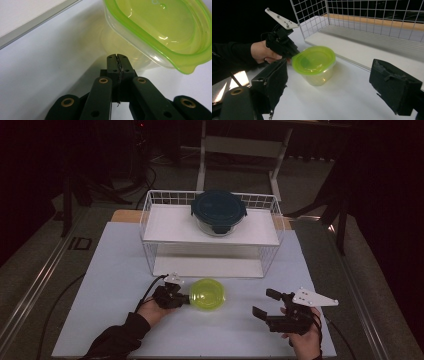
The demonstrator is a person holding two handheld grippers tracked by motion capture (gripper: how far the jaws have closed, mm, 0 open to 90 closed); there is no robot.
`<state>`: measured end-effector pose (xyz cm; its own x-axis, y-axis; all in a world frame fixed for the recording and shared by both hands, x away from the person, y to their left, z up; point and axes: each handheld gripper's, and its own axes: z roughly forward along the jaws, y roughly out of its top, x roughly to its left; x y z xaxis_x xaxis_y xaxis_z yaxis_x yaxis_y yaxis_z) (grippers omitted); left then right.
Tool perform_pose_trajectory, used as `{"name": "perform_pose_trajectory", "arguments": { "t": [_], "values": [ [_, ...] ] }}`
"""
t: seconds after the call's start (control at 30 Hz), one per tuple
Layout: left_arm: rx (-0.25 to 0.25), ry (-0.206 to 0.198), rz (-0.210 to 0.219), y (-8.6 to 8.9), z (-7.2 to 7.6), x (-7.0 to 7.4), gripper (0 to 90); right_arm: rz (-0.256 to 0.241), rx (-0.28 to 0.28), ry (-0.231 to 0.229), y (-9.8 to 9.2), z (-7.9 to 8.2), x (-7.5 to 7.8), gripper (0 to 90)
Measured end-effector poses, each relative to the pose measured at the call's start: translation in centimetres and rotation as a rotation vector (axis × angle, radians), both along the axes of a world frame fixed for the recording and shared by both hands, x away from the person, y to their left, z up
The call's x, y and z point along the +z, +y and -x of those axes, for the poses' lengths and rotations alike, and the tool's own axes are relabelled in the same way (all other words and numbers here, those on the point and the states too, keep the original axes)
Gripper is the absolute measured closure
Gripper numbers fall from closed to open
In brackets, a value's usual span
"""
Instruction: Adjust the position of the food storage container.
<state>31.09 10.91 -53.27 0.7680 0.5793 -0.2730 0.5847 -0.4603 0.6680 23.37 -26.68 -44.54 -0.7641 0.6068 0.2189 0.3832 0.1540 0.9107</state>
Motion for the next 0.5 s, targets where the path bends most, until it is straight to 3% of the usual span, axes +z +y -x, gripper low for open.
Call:
{"name": "perform_pose_trajectory", "arguments": {
  "t": [0.5],
  "values": [
    [-0.019,-0.002,0.009,-0.76,0.01,0.02,88.9,0.001,-0.003,0.003,-0.01,-0.03,-0.02,14.8]
  ]
}}
